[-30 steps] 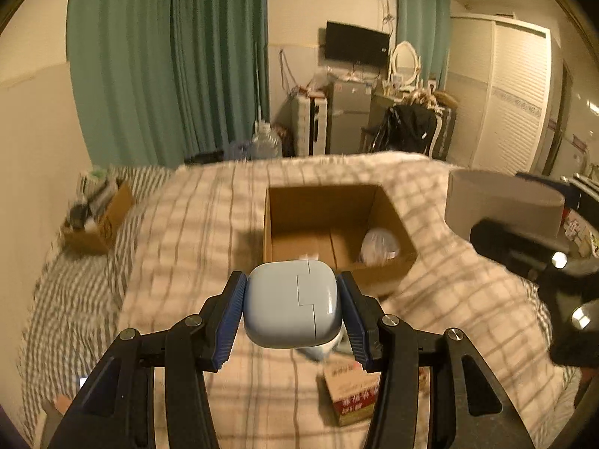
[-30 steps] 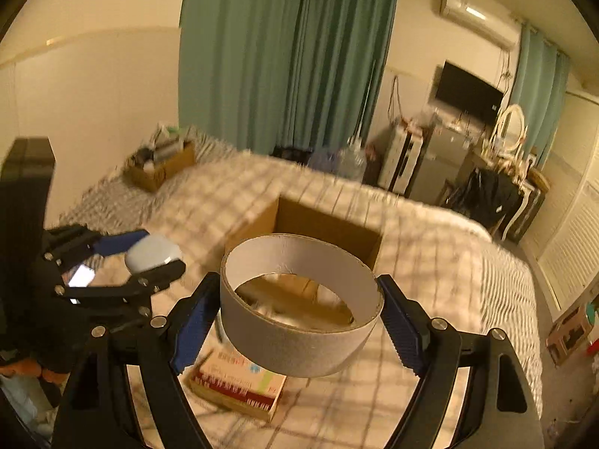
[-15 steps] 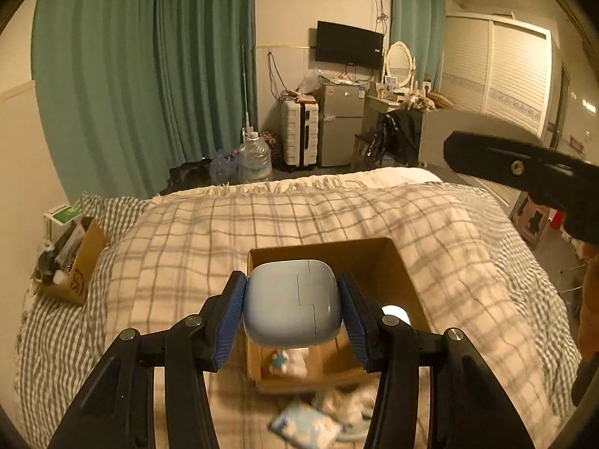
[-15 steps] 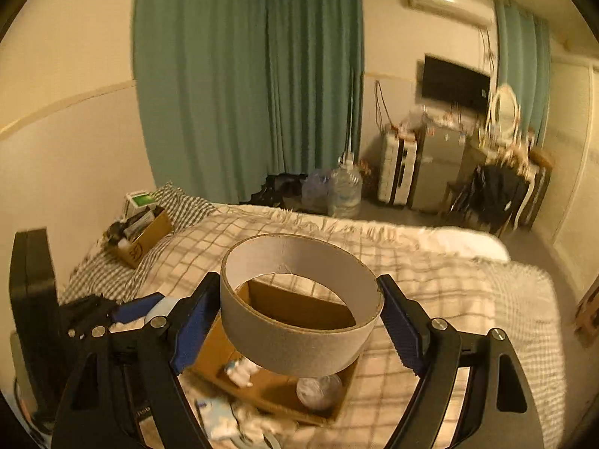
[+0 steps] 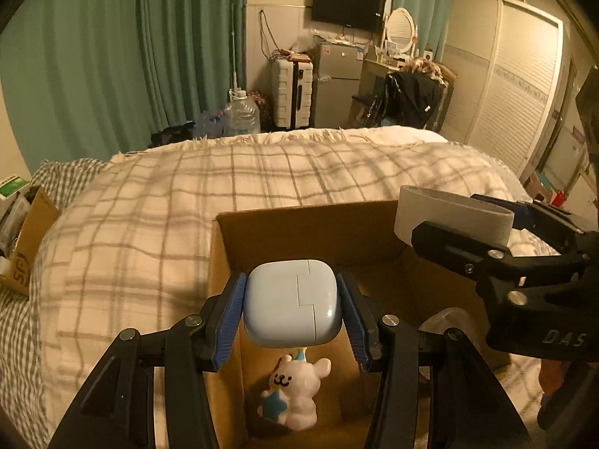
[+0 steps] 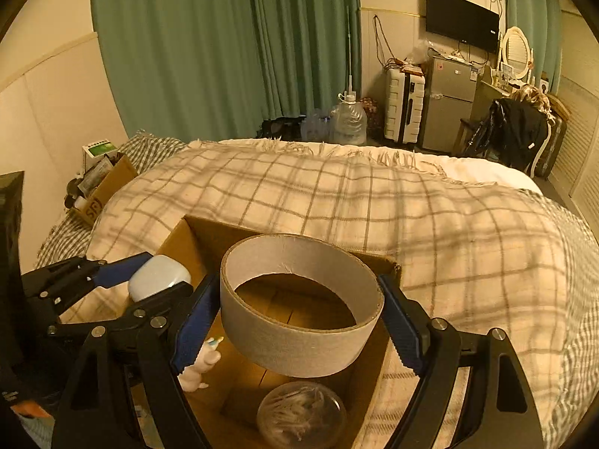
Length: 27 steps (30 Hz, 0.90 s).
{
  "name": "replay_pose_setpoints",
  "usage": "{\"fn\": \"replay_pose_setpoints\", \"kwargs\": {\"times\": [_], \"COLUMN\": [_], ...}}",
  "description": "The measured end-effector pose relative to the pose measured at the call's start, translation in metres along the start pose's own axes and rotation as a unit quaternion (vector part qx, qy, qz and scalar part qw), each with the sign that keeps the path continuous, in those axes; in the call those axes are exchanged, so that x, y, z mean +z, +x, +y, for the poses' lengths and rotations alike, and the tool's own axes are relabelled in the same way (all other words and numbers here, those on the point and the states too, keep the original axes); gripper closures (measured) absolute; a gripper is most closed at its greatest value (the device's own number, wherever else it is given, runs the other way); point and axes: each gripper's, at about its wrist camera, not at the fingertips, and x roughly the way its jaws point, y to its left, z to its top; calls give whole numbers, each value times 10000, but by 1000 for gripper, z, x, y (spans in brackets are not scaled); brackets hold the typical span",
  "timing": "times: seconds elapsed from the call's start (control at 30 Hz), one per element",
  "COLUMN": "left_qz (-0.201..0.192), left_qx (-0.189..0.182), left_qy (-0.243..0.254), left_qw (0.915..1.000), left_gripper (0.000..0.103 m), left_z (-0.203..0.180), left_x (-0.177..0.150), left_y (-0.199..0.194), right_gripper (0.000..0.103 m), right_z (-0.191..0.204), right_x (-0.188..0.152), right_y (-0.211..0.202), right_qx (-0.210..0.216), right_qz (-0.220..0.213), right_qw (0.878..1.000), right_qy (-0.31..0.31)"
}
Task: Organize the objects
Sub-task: 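Drop the earbud case and tape roll into the box with both grippers, then grasp the medicine box with the right gripper and lift it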
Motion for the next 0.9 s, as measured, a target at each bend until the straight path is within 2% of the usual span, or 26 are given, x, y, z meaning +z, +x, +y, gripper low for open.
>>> {"fn": "replay_pose_setpoints", "kwargs": {"times": [0.13, 0.17, 0.2, 0.23, 0.27, 0.3, 0.47, 0.63, 0.8, 0.9], "left_qz": [-16, -54, -105, -145, -211, -305, -454, -550, -510, -534], "left_qx": [-12, -11, 41, 102, 175, 238, 397, 577, 906, 1037], "left_qy": [60, 76, 108, 122, 132, 146, 204, 139, 133, 122], "left_qw": [10000, 10000, 9999, 9998, 9995, 9991, 9980, 9967, 9945, 9931], "left_gripper": [50, 44, 30, 23, 13, 9, 4, 4, 3, 3], "left_z": [-4, -6, -7, -9, -10, -10, -11, -5, -4, -6], "left_x": [-4, -2, -1, -1, -1, 0, -2, -17, -51, -79], "left_y": [1, -1, -5, -10, -15, -23, -71, -129, -178, -194], "right_gripper": [20, 19, 16, 8, 4, 4, 1, 1, 1, 1], "right_z": [-7, -9, -9, -10, -11, -11, -7, 15, 53, 71], "right_x": [-2, -2, -2, -1, 0, 1, 4, -7, -40, -71], "right_y": [3, 1, -3, -7, -14, -23, -81, -148, -203, -212], "right_qx": [123, 111, 99, 89, 58, 8, -180, -461, -601, -612], "right_qz": [-52, -58, -116, -173, -269, -383, -702, -896, -919, -764], "right_qw": [9998, 9998, 9997, 9996, 9993, 9989, 9973, 9938, 9877, 9860], "right_qy": [165, 182, 198, 211, 233, 252, 85, -473, -1113, -1349]}}
